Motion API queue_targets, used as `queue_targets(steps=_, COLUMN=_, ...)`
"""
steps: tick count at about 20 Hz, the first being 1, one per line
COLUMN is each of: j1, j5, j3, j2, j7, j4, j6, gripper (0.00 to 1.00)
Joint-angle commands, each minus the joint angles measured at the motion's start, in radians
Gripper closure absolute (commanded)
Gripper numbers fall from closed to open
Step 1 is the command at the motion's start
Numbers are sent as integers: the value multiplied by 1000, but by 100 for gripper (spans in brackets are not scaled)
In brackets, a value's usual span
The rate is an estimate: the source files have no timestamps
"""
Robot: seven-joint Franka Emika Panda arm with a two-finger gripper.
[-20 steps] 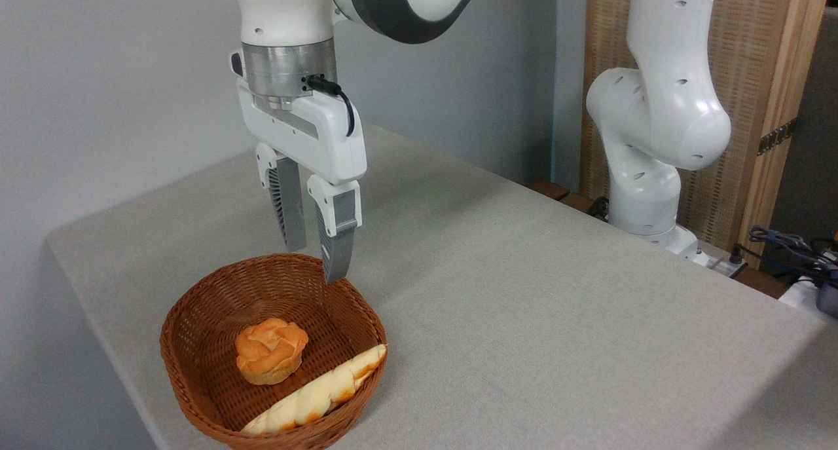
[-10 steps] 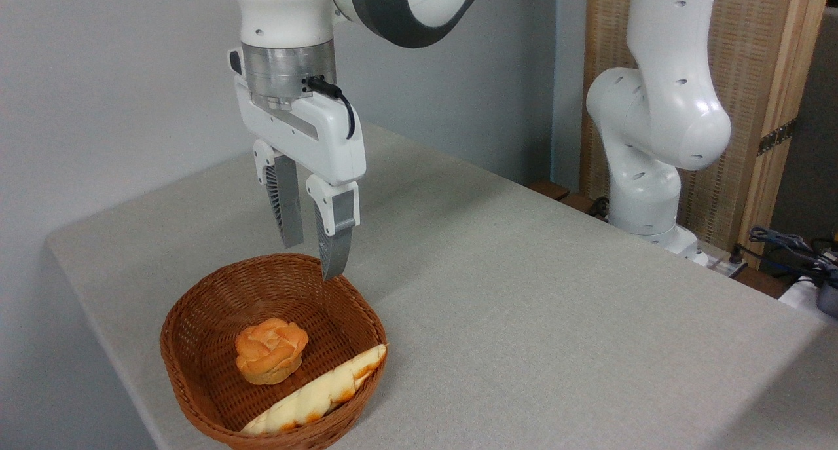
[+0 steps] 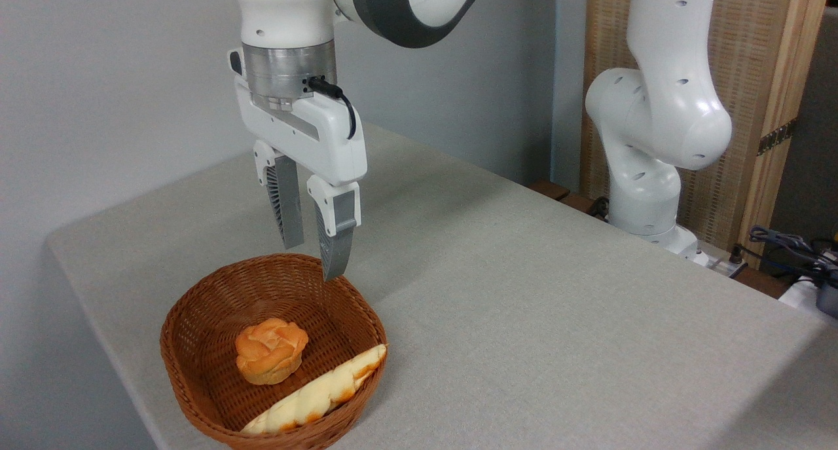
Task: Put bread into the basket
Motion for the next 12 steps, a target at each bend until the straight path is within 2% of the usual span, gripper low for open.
queue_targets(steps=1, j1=158, j5=-12, j3=-155, j2=-4, j7=-7, j4=8, j6=-21, gripper=0)
queue_targets(steps=12, j1=163, j5=-20, j3=-151, j2=-10, j7=-10, j4=9, j6=-21, gripper=0)
